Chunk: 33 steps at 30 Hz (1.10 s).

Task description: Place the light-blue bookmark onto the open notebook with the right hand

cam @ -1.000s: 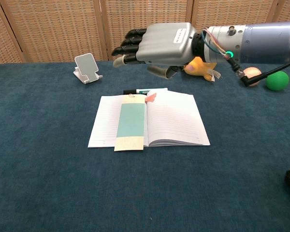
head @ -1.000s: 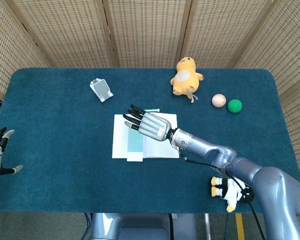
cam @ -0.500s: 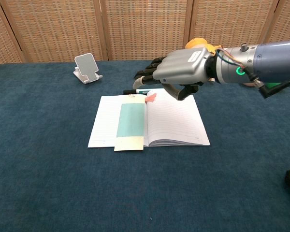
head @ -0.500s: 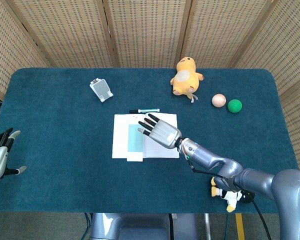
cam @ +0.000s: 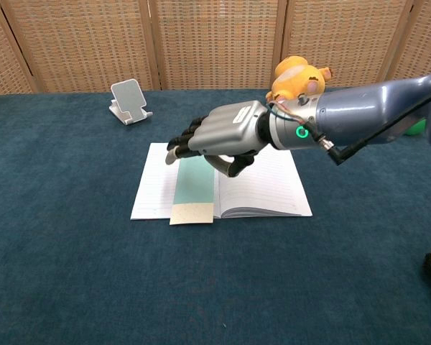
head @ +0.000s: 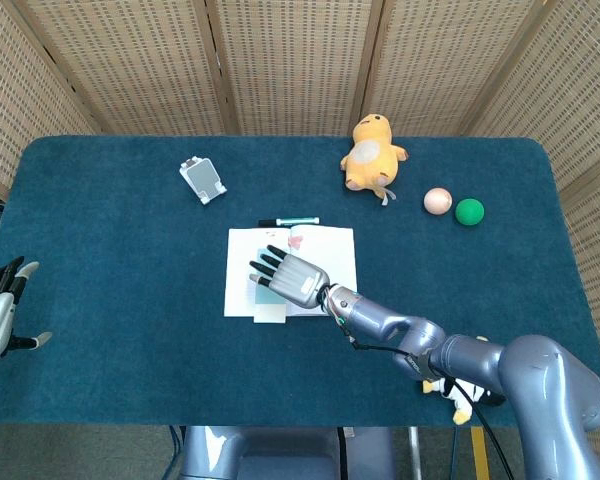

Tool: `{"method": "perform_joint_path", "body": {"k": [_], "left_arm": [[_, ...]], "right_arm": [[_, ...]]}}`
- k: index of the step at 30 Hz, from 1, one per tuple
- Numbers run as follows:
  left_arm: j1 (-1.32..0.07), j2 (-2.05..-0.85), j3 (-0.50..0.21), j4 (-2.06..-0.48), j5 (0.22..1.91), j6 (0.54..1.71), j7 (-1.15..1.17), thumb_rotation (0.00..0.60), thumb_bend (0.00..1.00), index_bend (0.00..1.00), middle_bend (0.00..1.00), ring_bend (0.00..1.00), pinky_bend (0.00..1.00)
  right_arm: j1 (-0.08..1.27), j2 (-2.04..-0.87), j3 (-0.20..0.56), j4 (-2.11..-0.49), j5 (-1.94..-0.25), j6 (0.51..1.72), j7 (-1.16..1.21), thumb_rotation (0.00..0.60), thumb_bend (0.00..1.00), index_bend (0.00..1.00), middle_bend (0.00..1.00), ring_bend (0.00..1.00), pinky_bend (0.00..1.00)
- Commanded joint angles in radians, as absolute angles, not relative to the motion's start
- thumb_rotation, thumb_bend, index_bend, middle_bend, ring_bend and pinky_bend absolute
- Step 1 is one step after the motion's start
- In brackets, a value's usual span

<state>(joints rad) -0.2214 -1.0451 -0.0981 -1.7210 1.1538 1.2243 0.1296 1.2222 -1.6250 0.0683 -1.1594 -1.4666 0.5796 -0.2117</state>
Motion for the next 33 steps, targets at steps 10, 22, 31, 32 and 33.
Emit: {"method": "perform_joint_path", "body": {"k": [10, 22, 31, 32, 33], "left_arm": [[-0.228, -1.046, -0.101, -1.716, 1.143, 1.215, 0.128, 0.6, 0.0, 0.0, 0.0, 0.0, 0.0], [-0.231, -1.042, -0.1, -1.713, 1.142, 1.207, 0.118, 0.6, 0.0, 0.0, 0.0, 0.0, 0.0], [-0.229, -1.04, -0.095, -1.717, 1.152, 1.212, 0.117, 0.6, 0.0, 0.0, 0.0, 0.0, 0.0], [-0.229, -1.04, -0.095, -1.717, 1.153, 1.213, 0.116, 0.6, 0.0, 0.0, 0.0, 0.0, 0.0], [-0.228, -1.039, -0.095, -1.717, 1.153, 1.214, 0.116, 0.6, 0.0, 0.0, 0.0, 0.0, 0.0]], "right_arm": [[1.232, -1.689, 0.024, -1.088, -1.523, 0.576, -0.228, 0.6, 1.0, 0.0, 0.0, 0.0, 0.01], [1.225, -1.707, 0.005, -1.037, -1.537, 0.563, -0.24, 0.6, 1.0, 0.0, 0.0, 0.0, 0.04], [1.22, -1.711, -0.006, -1.016, -1.549, 0.559, -0.263, 0.6, 1.0, 0.0, 0.0, 0.0, 0.04], [1.22, -1.712, -0.006, -1.015, -1.549, 0.558, -0.265, 0.6, 1.0, 0.0, 0.0, 0.0, 0.04], [1.219, -1.712, -0.005, -1.014, -1.547, 0.556, -0.267, 0.6, 1.0, 0.0, 0.0, 0.0, 0.04]]}}
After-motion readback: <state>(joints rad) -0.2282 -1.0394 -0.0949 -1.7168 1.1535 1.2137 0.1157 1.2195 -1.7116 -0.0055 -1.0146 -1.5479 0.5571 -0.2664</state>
